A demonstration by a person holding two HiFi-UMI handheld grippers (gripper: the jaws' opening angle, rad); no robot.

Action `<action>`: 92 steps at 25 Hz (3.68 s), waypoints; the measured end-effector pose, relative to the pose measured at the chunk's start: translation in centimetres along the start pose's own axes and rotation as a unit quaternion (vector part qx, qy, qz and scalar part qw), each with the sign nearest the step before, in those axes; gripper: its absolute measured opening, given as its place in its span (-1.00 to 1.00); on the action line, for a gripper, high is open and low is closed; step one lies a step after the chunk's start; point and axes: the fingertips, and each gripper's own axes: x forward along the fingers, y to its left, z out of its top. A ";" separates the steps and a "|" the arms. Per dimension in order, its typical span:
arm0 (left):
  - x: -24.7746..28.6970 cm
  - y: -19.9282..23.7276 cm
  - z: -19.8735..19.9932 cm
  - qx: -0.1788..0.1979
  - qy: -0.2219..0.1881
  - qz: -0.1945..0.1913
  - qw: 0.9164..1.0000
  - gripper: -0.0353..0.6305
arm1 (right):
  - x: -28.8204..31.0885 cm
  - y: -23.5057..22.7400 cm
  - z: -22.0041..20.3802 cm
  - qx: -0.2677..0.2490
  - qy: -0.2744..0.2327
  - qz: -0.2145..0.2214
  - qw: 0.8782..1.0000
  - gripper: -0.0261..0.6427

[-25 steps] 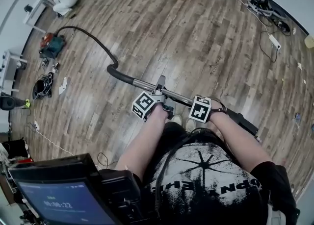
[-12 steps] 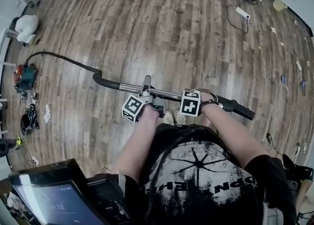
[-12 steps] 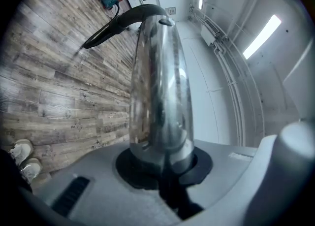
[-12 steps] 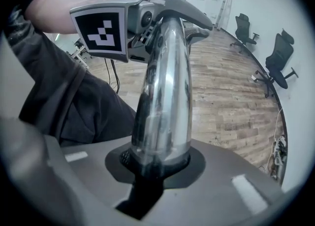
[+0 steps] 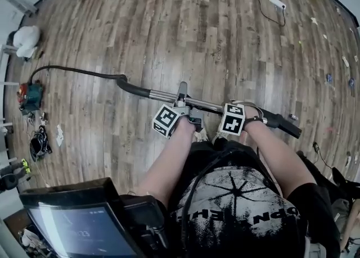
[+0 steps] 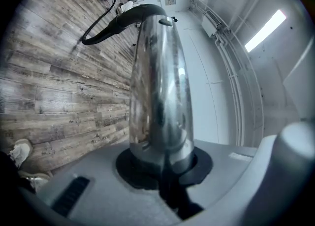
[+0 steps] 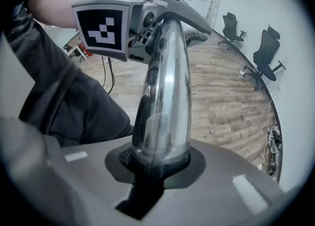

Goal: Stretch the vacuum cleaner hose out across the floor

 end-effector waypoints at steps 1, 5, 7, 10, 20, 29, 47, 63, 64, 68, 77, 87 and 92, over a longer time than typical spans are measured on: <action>0.1 0.0 0.3 0.004 -0.001 -0.001 1.000 -0.76 | 0.2 -0.1 0.2 -0.001 -0.004 -0.001 1.000 -0.67; 0.4 0.2 0.5 0.003 -0.013 0.004 1.000 -0.76 | 0.4 -0.8 0.3 -0.012 -0.007 -0.001 1.000 -0.67; 0.4 0.4 0.1 0.001 -0.020 0.009 1.000 -0.76 | 0.4 -1.0 -0.2 -0.019 -0.006 0.004 1.000 -0.67; 0.9 0.2 -0.9 0.002 -0.030 0.018 0.999 -0.76 | 0.0 -1.6 -1.4 -0.028 -0.010 0.015 0.999 -0.68; 2.3 -0.1 -5.0 0.063 0.026 0.036 0.997 -0.38 | -0.6 -3.8 -4.6 -0.068 0.001 0.017 0.998 -0.68; -0.3 1.8 -10.1 0.019 0.059 0.084 0.995 -0.22 | 0.5 -5.5 -7.5 -0.111 0.020 0.007 0.994 -0.68; -0.2 6.2 -12.4 0.320 0.254 0.001 0.913 -0.89 | 11.0 -9.5 -15.1 -0.027 0.097 0.003 0.995 -0.68; 7.4 16.9 -18.5 0.438 0.233 -0.147 0.856 -0.89 | 36.5 -15.3 -31.9 -0.016 0.060 -0.012 0.998 -0.69; 7.7 17.9 -18.6 0.442 0.232 -0.151 0.853 -0.89 | 38.4 -15.9 -32.8 -0.012 0.058 -0.017 0.998 -0.69; 8.9 21.4 -19.5 0.453 0.230 -0.154 0.848 -0.89 | 44.1 -18.0 -36.8 0.002 0.046 -0.037 0.998 -0.72; 8.8 26.0 -23.4 0.459 0.226 -0.136 0.848 -0.89 | 51.4 -19.3 -43.2 -0.024 0.052 -0.058 0.997 -0.75; 8.0 29.1 -24.3 0.443 0.223 -0.101 0.862 -0.89 | 56.9 -17.6 -45.1 -0.005 0.043 -0.039 0.998 -0.75; 7.8 30.6 -25.6 0.447 0.258 -0.080 0.853 -0.89 | 57.1 -17.0 -44.7 -0.009 0.050 -0.002 0.999 -0.75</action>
